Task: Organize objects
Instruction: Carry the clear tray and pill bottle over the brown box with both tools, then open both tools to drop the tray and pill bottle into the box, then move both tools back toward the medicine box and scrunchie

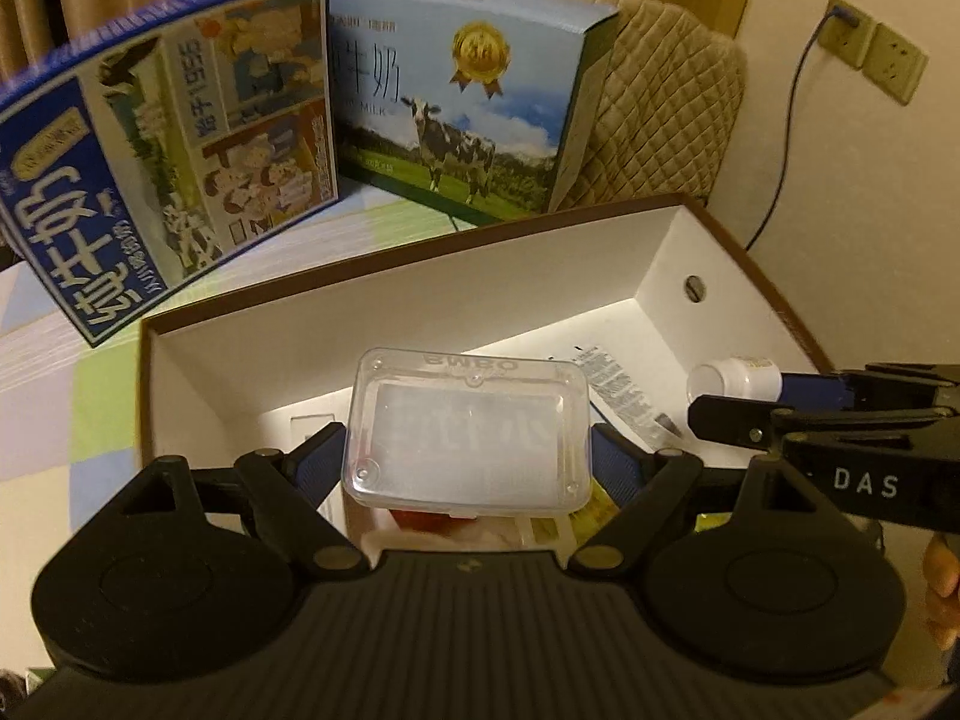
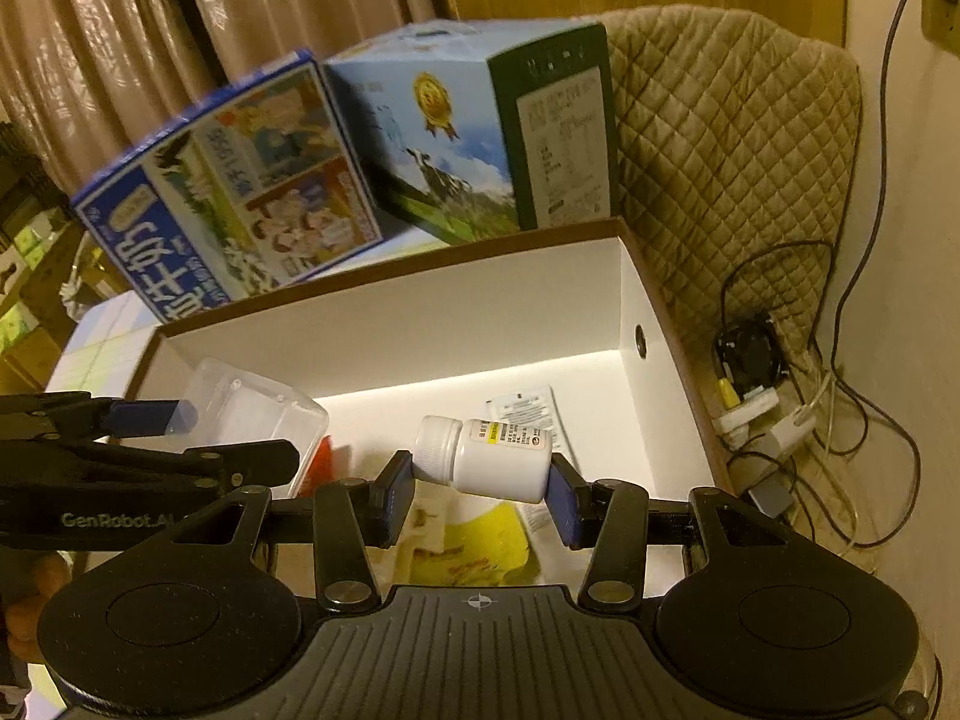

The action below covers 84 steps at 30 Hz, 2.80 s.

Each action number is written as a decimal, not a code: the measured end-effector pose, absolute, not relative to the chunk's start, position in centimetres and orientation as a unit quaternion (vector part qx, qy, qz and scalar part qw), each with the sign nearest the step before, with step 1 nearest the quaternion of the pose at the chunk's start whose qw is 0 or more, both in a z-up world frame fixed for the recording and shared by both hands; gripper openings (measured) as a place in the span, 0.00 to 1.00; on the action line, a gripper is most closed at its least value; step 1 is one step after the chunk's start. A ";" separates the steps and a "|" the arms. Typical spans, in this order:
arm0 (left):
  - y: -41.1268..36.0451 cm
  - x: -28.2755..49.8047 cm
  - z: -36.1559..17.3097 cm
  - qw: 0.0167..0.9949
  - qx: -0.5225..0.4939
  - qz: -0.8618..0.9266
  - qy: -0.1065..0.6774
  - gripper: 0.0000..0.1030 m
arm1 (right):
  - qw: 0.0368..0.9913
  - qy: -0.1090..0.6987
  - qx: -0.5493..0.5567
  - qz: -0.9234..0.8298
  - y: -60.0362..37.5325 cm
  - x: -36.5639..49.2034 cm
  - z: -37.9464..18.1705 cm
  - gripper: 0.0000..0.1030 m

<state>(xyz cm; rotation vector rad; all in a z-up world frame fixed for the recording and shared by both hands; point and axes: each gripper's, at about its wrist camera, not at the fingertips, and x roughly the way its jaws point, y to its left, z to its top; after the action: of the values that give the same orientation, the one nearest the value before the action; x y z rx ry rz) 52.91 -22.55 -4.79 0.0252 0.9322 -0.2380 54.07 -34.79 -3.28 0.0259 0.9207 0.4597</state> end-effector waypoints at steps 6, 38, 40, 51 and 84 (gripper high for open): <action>-22.8 55.8 -7.4 0.877 0.017 -0.103 0.470 0.81 | 0.864 0.453 0.010 0.220 -34.3 55.9 -4.7 0.43; -20.6 53.9 -6.0 0.876 0.022 -0.091 0.474 0.85 | 0.862 0.436 0.079 0.246 -34.5 56.9 -3.8 0.50; -20.4 53.1 -5.4 0.877 0.019 -0.092 0.472 0.86 | 0.863 0.434 0.082 0.246 -35.1 55.9 -3.4 0.51; -19.0 47.3 -2.3 0.884 -0.004 -0.088 0.459 0.89 | 0.866 0.426 0.102 0.241 -37.8 48.6 -1.7 0.52; -8.2 28.4 -0.6 0.878 -0.045 -0.056 0.474 0.90 | 0.840 0.454 0.063 0.292 -30.8 31.2 -1.2 0.53</action>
<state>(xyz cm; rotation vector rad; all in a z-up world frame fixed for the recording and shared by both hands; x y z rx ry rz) 28.41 -8.18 -0.61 -0.0947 0.9888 -0.1159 31.21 -30.79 -1.22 0.1328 0.9591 0.6179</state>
